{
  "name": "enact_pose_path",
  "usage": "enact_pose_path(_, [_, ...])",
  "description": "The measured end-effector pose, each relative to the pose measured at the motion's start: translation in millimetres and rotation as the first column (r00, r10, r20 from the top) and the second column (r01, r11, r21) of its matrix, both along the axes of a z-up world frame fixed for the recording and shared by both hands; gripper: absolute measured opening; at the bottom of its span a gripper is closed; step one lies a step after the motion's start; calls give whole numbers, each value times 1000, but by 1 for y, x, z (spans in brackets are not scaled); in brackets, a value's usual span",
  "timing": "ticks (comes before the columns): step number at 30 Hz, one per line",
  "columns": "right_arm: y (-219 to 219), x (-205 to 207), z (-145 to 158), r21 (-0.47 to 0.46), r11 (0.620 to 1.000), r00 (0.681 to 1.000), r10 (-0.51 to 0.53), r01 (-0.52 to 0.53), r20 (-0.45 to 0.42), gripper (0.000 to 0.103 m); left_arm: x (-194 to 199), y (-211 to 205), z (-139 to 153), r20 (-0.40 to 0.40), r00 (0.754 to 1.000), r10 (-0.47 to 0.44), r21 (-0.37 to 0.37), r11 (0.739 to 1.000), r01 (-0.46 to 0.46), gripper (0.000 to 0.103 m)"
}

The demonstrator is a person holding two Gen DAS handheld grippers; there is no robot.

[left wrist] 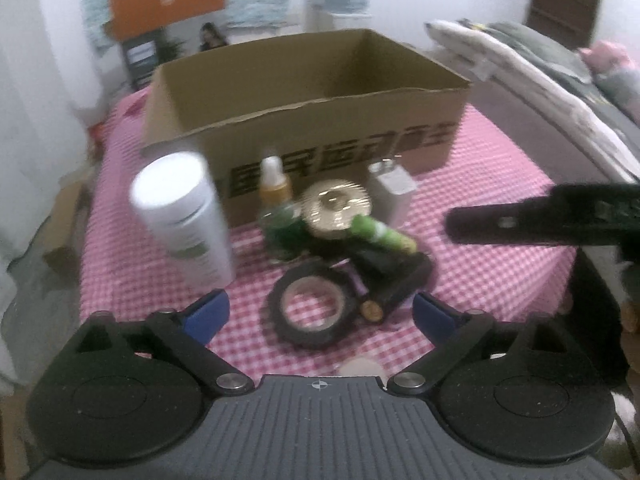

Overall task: Organize rigid objects
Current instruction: 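Move the right gripper to the black tube and close on it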

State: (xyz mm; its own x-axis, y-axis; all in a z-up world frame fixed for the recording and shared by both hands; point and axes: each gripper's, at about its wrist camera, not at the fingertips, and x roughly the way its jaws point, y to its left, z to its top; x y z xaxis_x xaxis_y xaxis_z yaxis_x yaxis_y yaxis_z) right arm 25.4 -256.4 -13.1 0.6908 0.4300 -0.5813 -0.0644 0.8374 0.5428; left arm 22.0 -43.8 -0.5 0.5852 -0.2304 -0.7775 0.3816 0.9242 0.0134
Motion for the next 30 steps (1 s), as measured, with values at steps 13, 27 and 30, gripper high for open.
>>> enact_pose_path(13, [0, 52, -40, 294, 955, 957, 129, -49, -259, 48, 19, -22, -15, -117, 984, -132, -70, 990, 124, 46])
enact_pose_path(27, [4, 90, -42, 253, 965, 889, 173, -67, -425, 39, 23, -37, -21, -178, 964, -196, -76, 980, 185, 23])
enact_pose_path(30, [6, 101, -47, 250, 966, 872, 176, -63, -457, 34, 28, -41, -24, -194, 963, -189, -61, 982, 180, 23])
